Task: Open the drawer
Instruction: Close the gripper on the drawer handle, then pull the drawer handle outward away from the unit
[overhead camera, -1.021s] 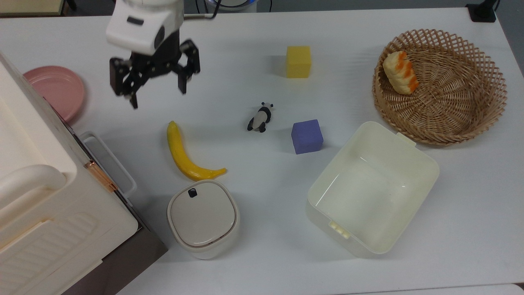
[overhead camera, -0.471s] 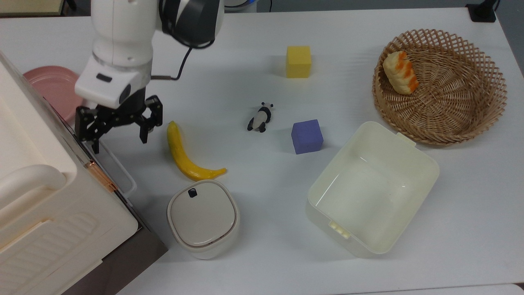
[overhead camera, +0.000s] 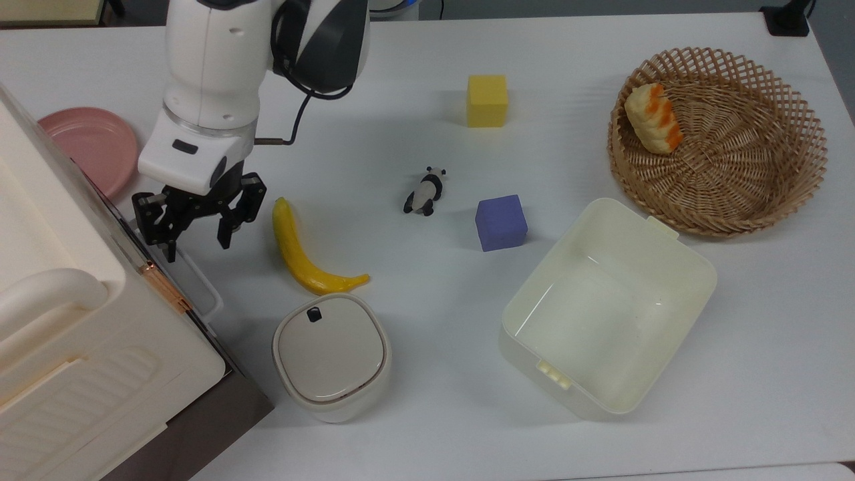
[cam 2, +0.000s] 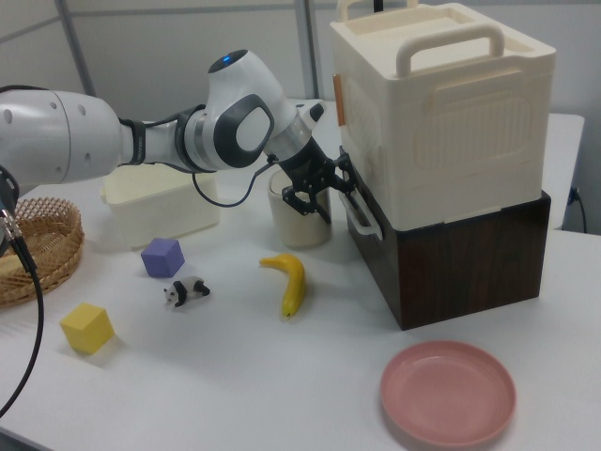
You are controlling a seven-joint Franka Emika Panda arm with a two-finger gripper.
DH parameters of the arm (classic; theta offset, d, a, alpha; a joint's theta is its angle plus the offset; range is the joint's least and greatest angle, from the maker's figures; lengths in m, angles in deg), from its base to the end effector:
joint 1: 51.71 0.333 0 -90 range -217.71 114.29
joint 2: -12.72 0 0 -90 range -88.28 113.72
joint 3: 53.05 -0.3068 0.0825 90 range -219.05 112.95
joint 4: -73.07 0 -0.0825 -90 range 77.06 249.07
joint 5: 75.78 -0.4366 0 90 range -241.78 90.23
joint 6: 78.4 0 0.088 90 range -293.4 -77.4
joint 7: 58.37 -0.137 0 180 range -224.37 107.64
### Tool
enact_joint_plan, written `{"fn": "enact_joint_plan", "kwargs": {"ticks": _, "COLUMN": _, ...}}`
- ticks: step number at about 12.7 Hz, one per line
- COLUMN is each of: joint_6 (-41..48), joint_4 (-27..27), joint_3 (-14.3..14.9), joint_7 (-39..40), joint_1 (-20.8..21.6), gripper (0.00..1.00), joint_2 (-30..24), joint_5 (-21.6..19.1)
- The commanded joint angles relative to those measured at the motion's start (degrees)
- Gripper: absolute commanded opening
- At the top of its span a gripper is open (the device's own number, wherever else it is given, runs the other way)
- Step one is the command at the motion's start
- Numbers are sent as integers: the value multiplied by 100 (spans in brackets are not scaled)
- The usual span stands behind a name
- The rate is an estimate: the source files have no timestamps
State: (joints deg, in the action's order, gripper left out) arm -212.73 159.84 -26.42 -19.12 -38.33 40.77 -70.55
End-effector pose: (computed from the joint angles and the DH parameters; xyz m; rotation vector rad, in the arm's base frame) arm 0.7636 -0.1321 0.3913 2.5870 0.7931 0.3079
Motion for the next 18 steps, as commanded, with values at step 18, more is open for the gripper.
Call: {"fn": "enact_joint_plan", "kwargs": {"ticks": 18, "joint_6": 1170, "joint_4": 850, "joint_3": -975, "joint_7": 57, "joint_1": -28, "gripper": 6, "joint_2": -1231, "joint_5": 338}}
